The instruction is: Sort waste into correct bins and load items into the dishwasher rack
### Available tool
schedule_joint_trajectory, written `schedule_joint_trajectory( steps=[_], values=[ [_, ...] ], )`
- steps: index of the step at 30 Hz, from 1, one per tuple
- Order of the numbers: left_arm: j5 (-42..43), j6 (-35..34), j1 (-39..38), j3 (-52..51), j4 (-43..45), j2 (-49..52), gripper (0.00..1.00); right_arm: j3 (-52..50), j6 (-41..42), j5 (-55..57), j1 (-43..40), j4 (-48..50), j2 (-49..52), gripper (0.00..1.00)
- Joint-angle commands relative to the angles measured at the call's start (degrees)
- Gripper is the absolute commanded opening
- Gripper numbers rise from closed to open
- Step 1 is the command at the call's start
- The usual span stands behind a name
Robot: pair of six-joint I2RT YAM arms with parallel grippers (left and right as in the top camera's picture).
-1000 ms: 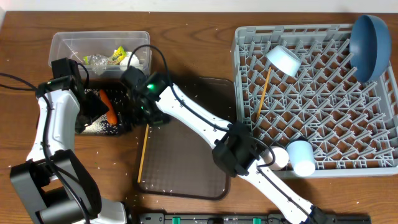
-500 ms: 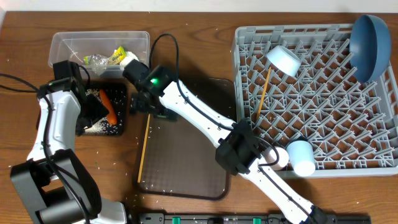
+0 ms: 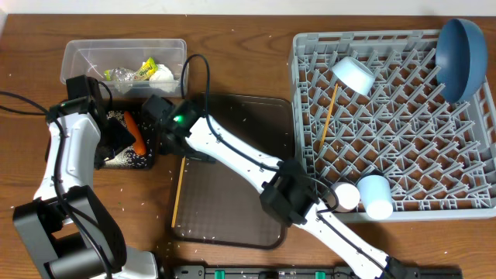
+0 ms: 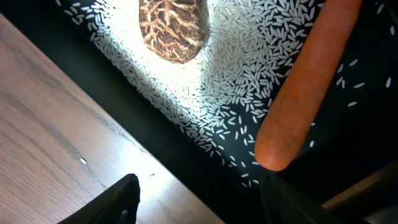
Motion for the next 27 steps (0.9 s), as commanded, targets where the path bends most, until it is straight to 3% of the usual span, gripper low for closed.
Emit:
schedule_joint_trajectory(
  steps=[1,15,27],
  values=[
    [-2.01,-0.09,0.26,-0.52,-0.33,0.04,0.63,-0.20,1.55,-2.12,-1.68,-0.44,-0.04,0.99],
    [-2.32,-0.13,0.24,-0.61,-0.33,0.07,0.63,0.46,-1.92,-2.12,-1.57,-8.74,-1.95,0.97],
    [-2.34,-0.11,0.24,-0.61,-0.33,0.07,0.63,0.55,-8.26,2.56,-2.60,-5.14,-6.32,0.95]
  ],
)
